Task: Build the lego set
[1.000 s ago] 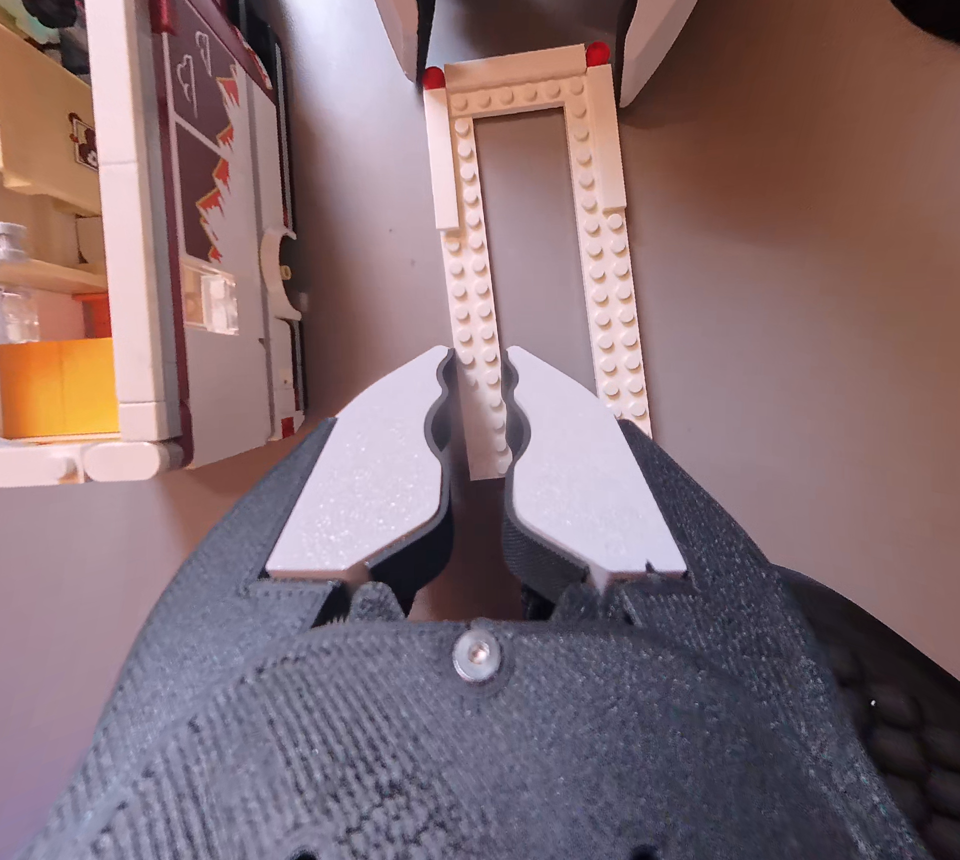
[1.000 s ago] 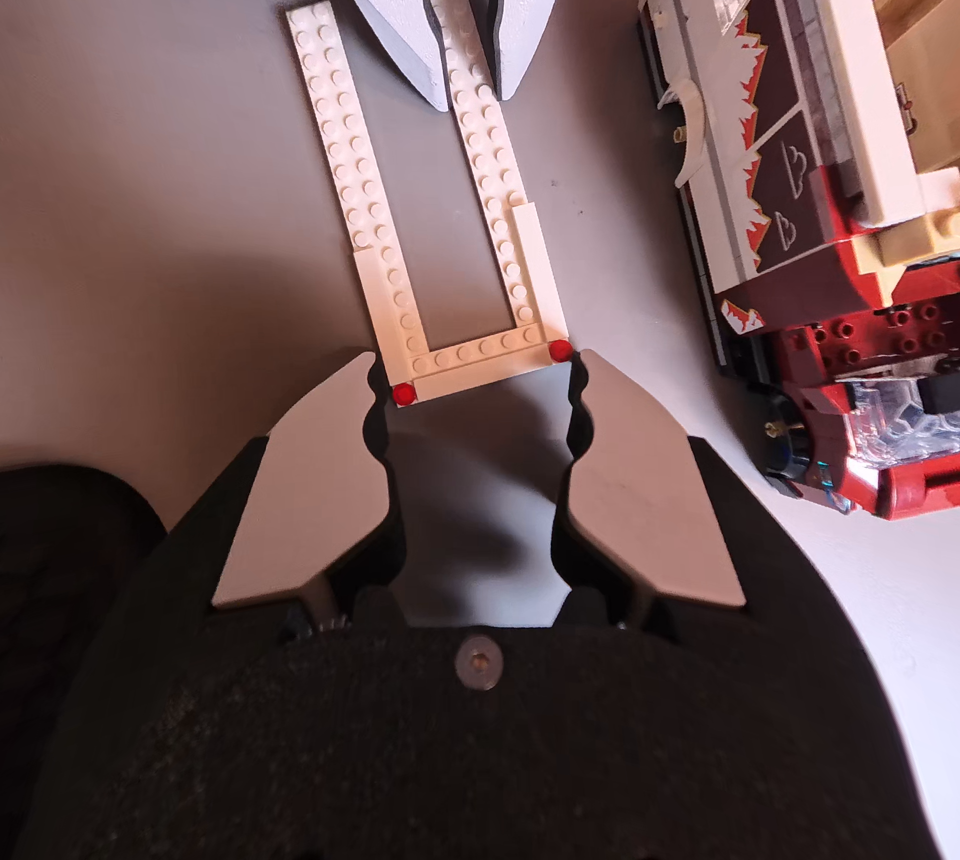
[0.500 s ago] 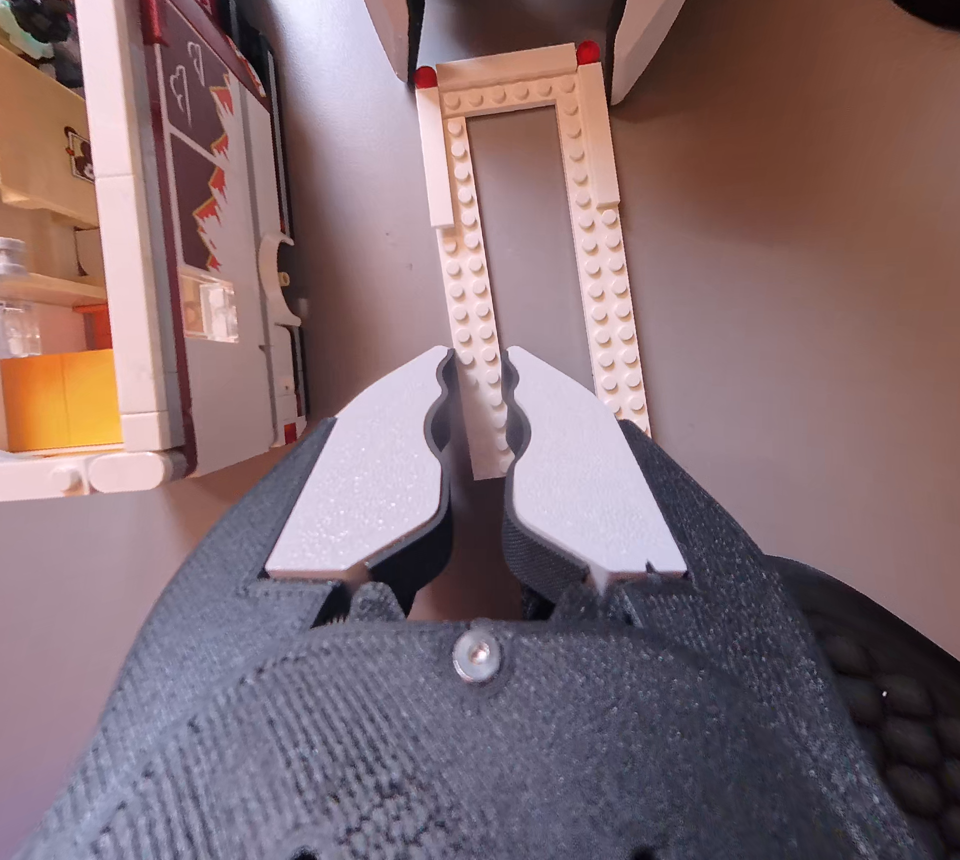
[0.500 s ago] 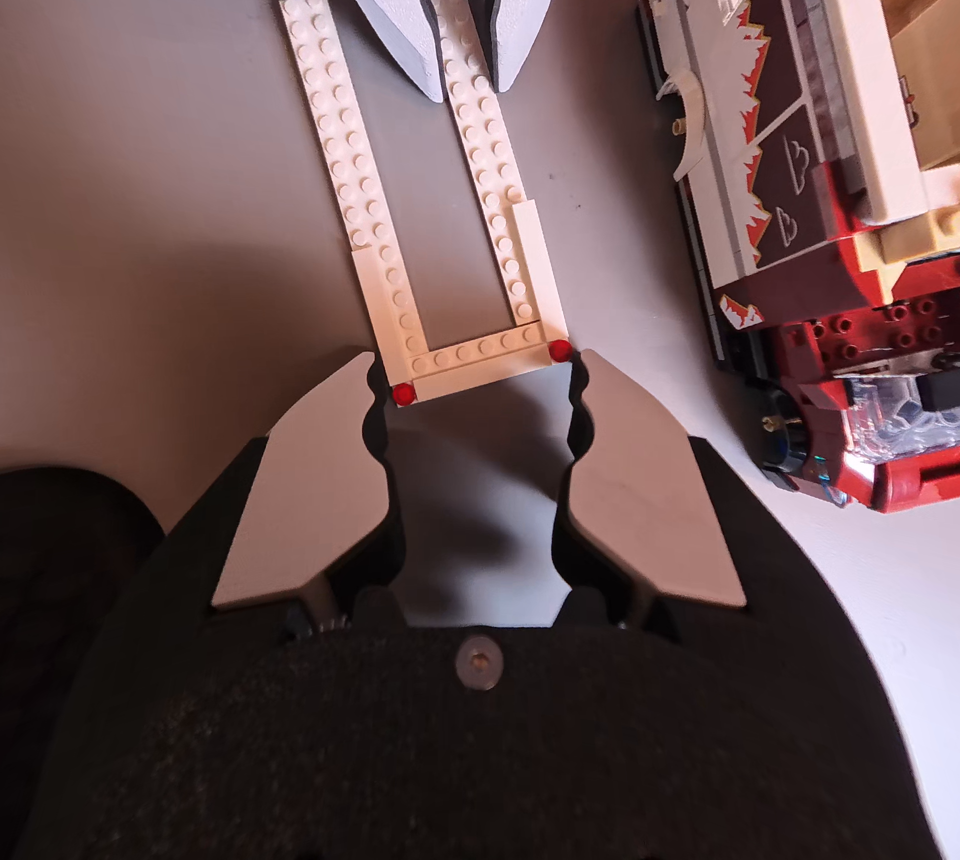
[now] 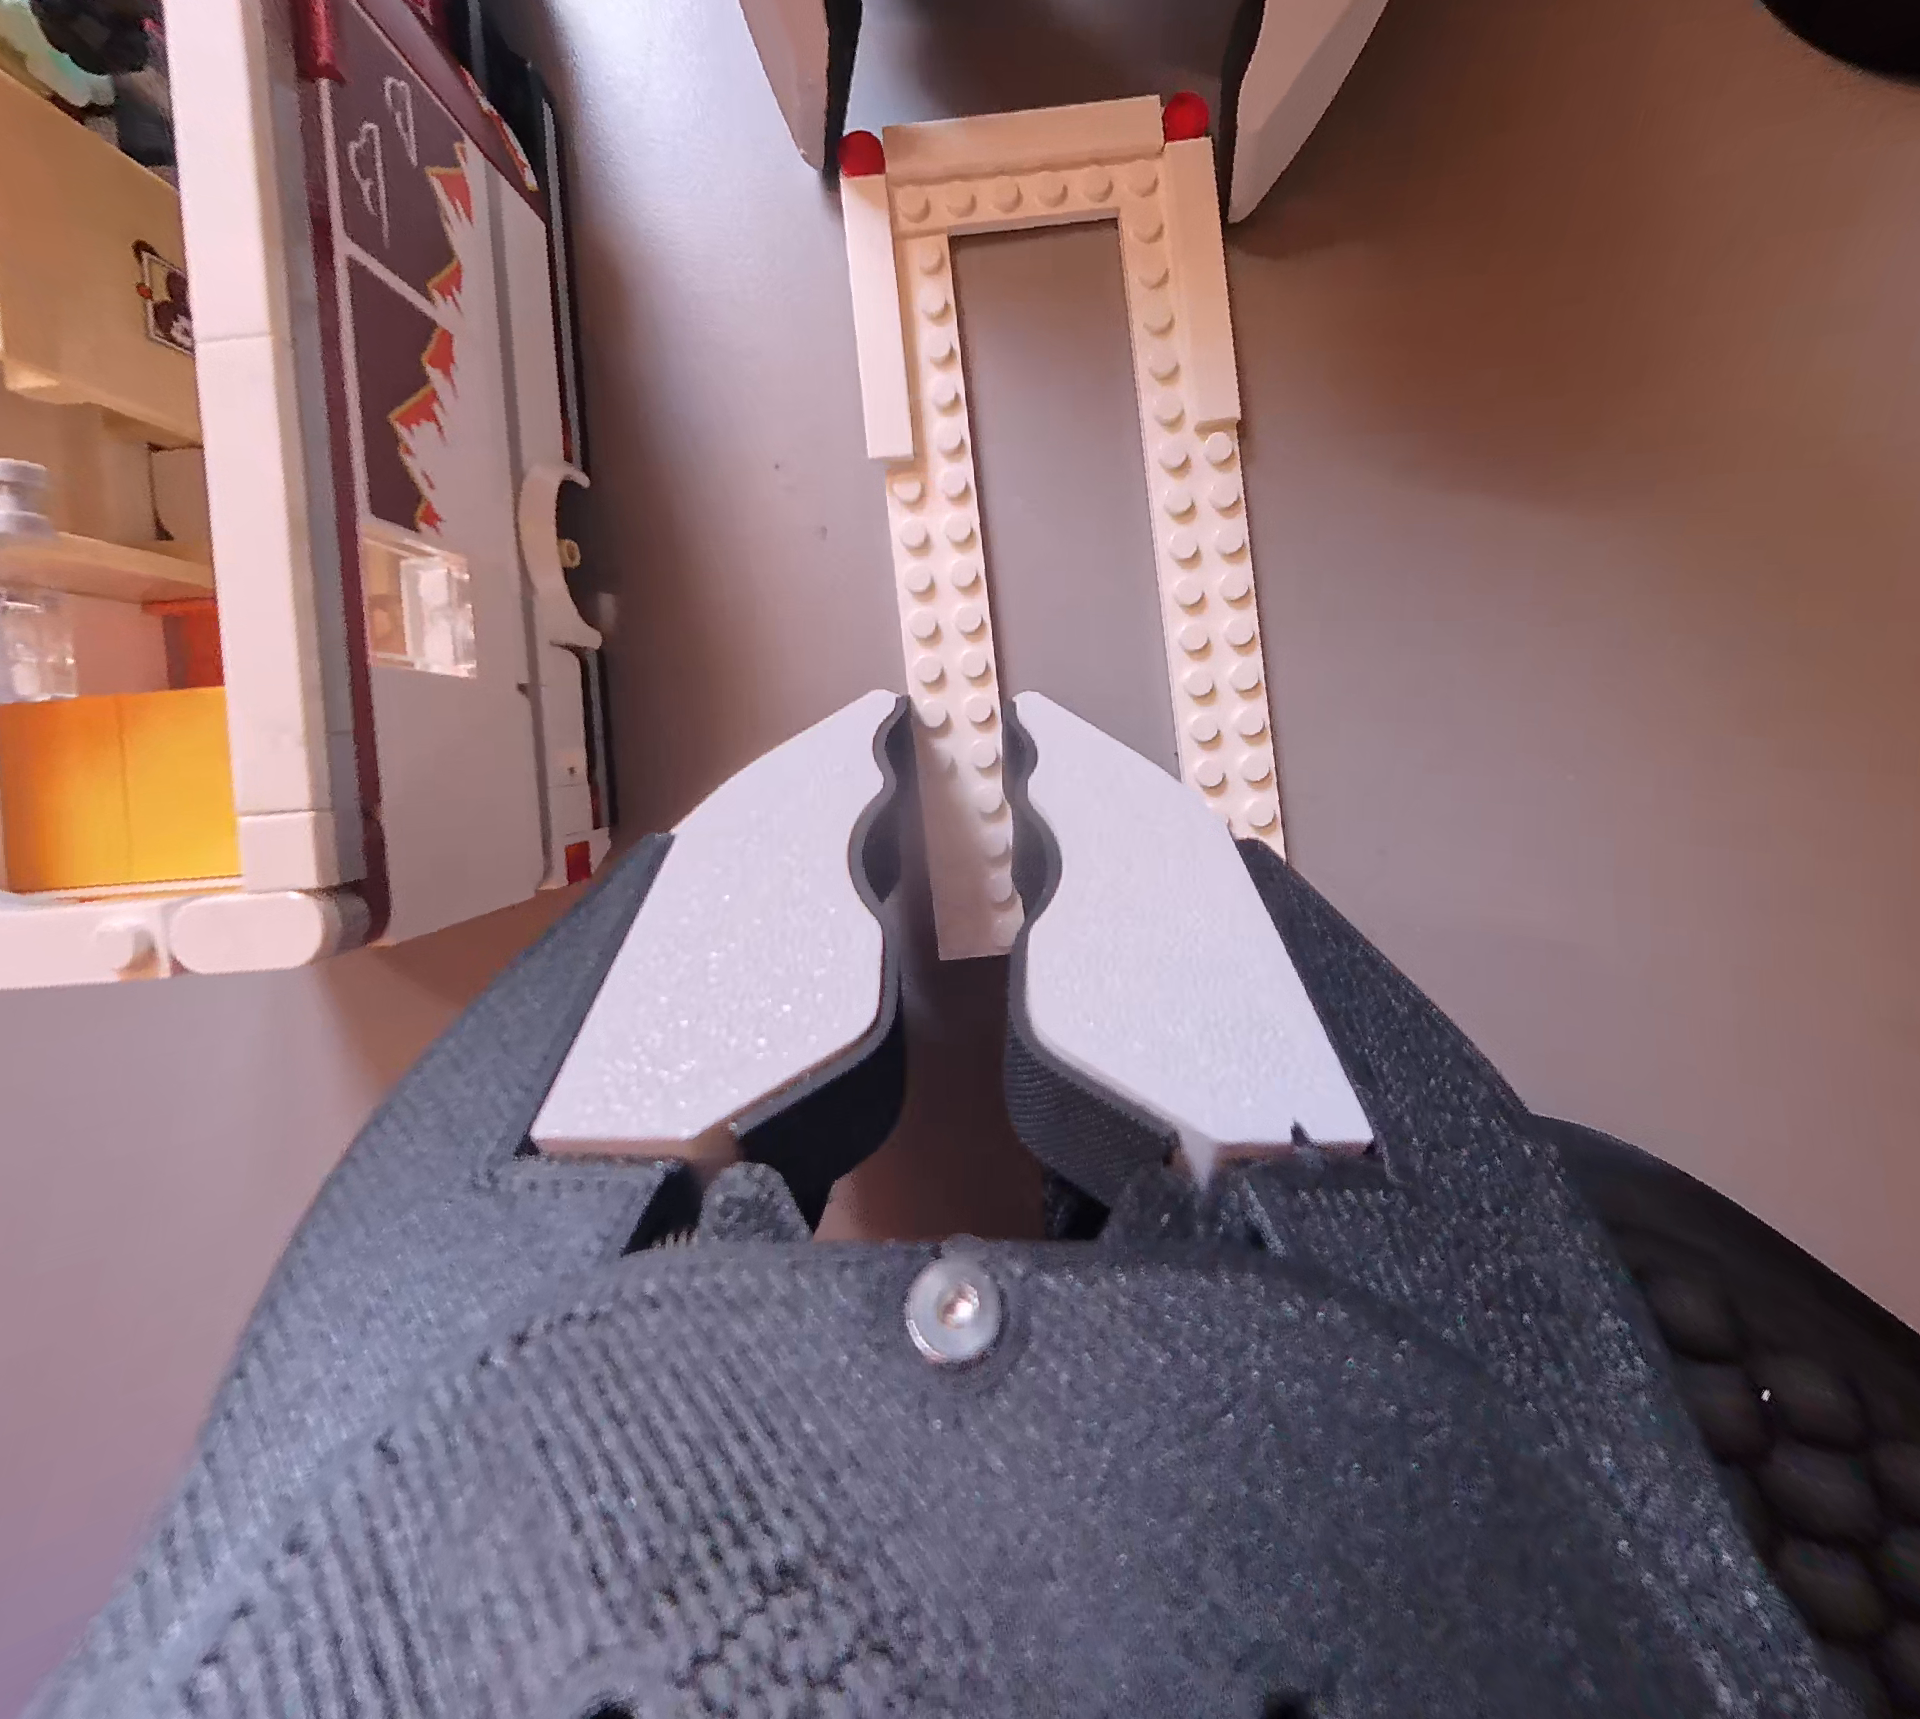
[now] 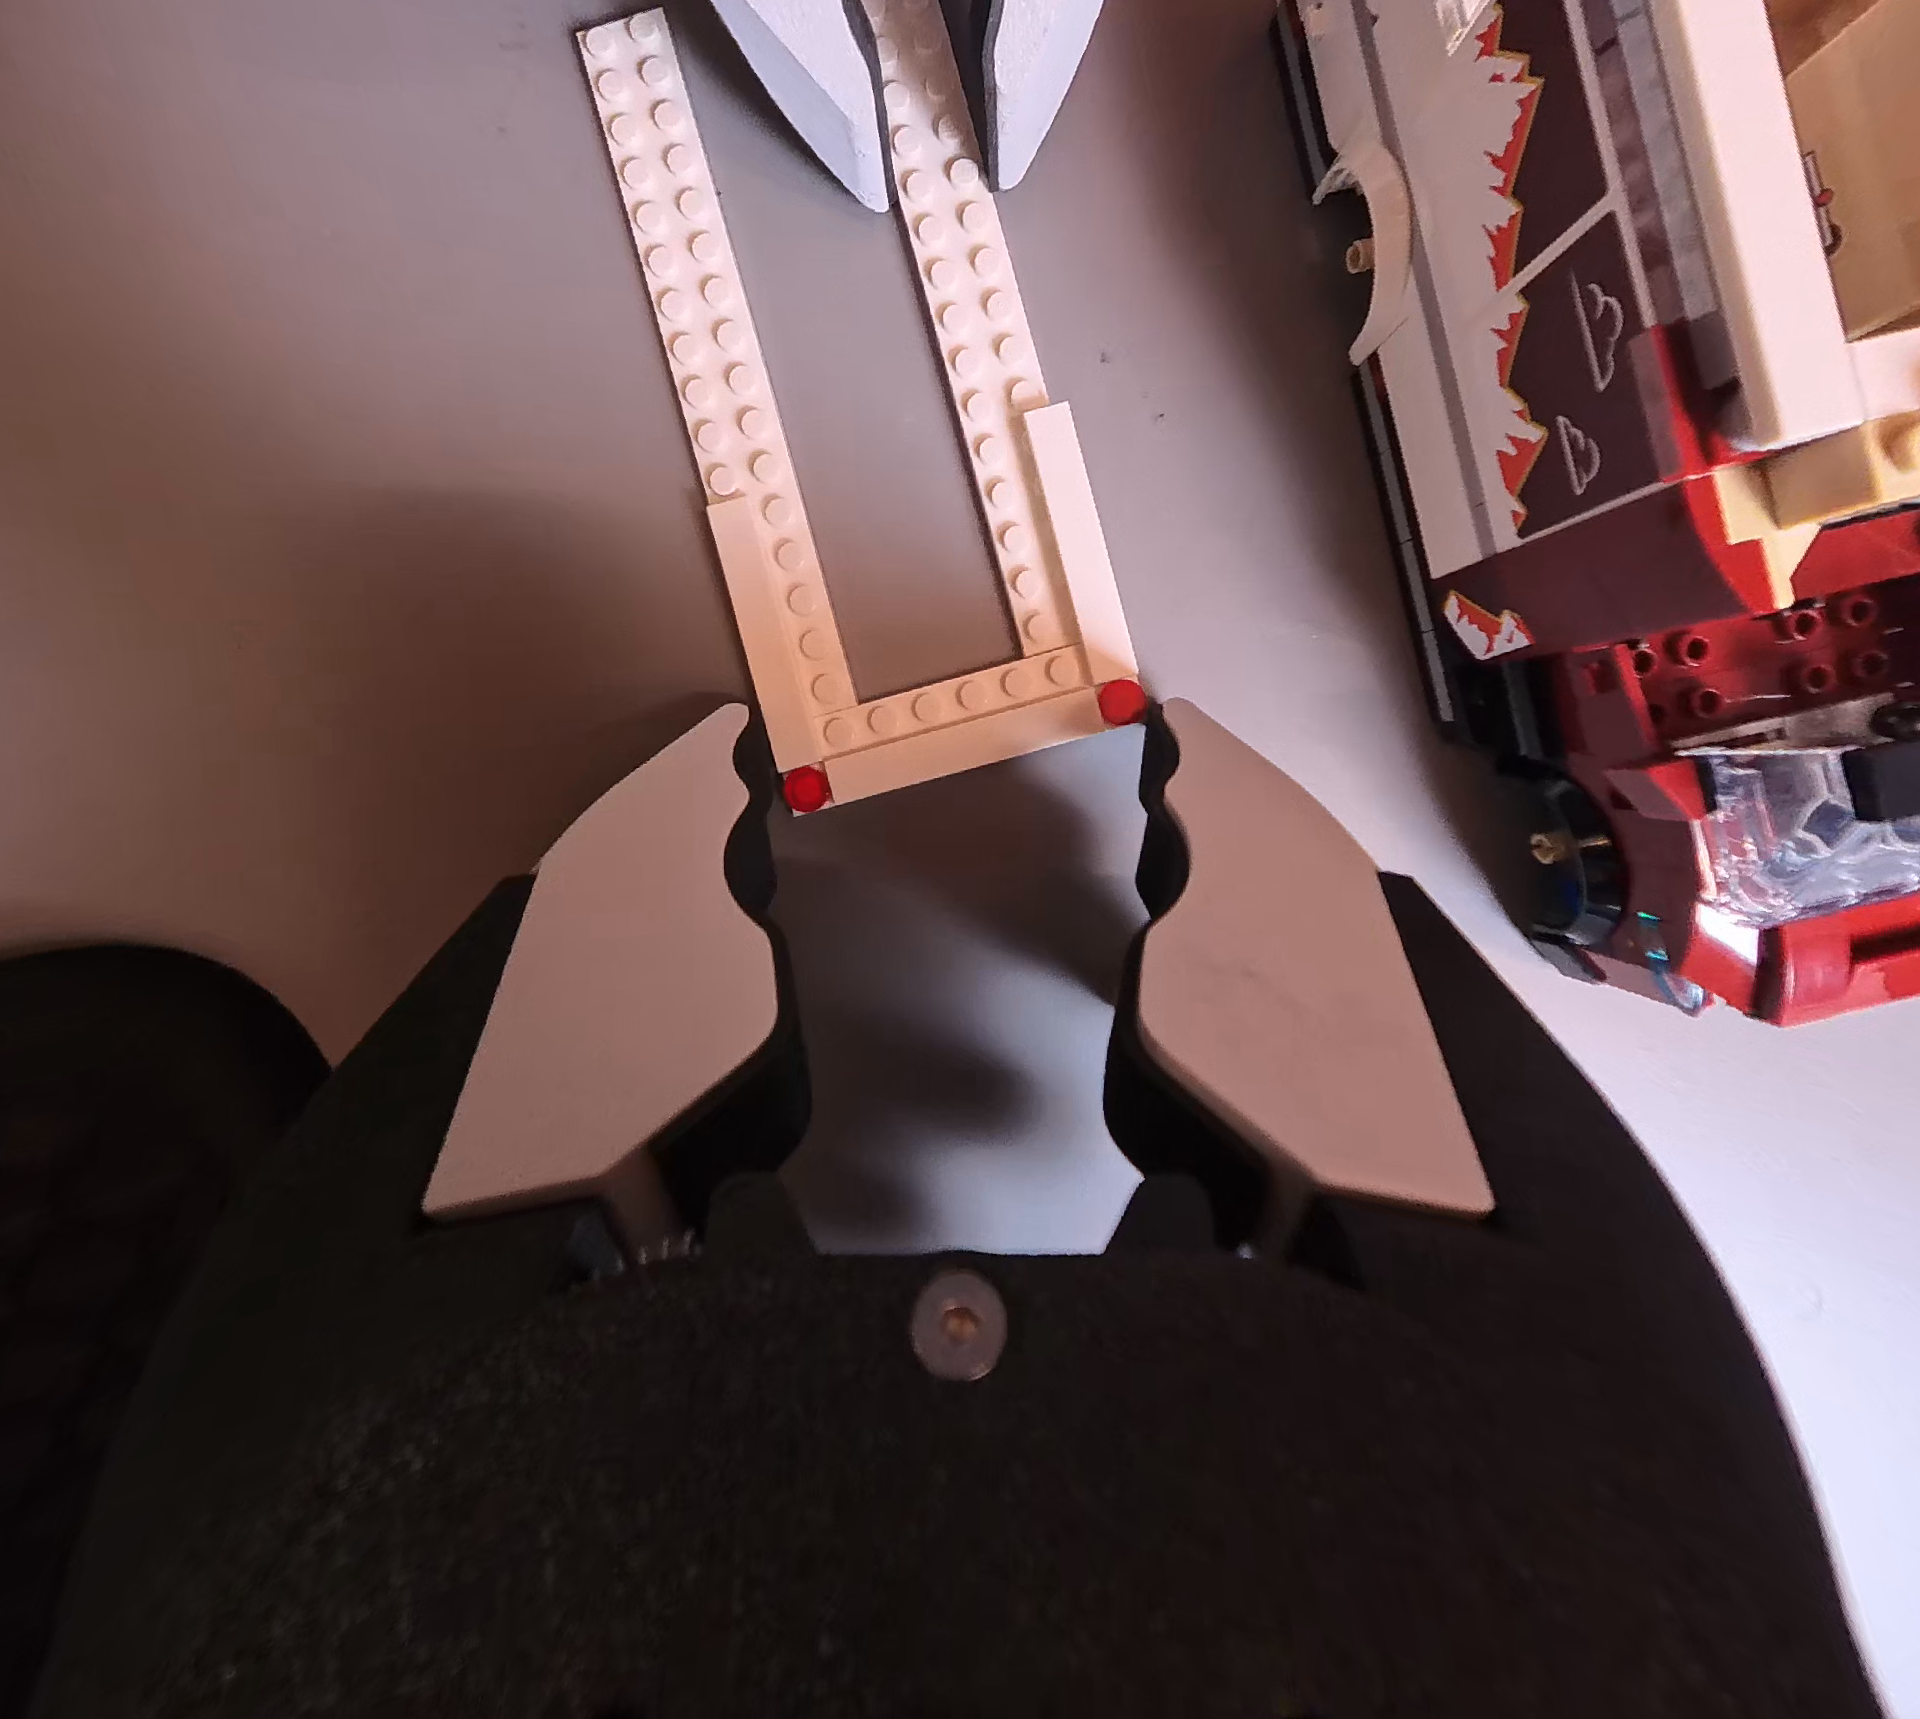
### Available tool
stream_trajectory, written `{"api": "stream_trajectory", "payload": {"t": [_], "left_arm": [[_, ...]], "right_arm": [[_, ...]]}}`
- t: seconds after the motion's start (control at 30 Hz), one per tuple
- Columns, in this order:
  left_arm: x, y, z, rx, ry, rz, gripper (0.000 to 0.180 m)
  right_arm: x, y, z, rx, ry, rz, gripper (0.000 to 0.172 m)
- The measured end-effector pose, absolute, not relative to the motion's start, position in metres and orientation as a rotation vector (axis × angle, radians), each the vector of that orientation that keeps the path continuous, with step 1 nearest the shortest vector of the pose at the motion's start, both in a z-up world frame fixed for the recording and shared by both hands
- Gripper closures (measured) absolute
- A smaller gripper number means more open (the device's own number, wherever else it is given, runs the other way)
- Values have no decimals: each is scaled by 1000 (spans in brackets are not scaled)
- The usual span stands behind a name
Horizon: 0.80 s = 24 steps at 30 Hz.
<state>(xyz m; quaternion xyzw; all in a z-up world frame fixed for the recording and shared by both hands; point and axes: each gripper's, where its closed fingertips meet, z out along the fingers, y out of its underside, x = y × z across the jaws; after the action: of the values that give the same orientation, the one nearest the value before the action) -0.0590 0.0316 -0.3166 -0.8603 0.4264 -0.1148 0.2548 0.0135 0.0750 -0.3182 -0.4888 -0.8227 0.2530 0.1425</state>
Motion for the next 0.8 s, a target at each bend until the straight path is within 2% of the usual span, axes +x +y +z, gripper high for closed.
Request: {"api": "stream_trajectory", "payload": {"t": [0.4,0.67,0.73,0.8], "left_arm": [[-59,32,-316,-2335,1150,-301,164],[-58,33,-312,-2313,1131,-312,159],[-60,32,-310,-2311,1127,-308,158],[-61,29,-311,-2327,1133,-316,158]], "right_arm": [[13,74,-318,-1426,-2365,744,103],[13,74,-315,-1429,-2340,764,96],[12,74,-309,-1424,-2319,799,101],[10,75,-302,-1424,-2289,832,117]]}}
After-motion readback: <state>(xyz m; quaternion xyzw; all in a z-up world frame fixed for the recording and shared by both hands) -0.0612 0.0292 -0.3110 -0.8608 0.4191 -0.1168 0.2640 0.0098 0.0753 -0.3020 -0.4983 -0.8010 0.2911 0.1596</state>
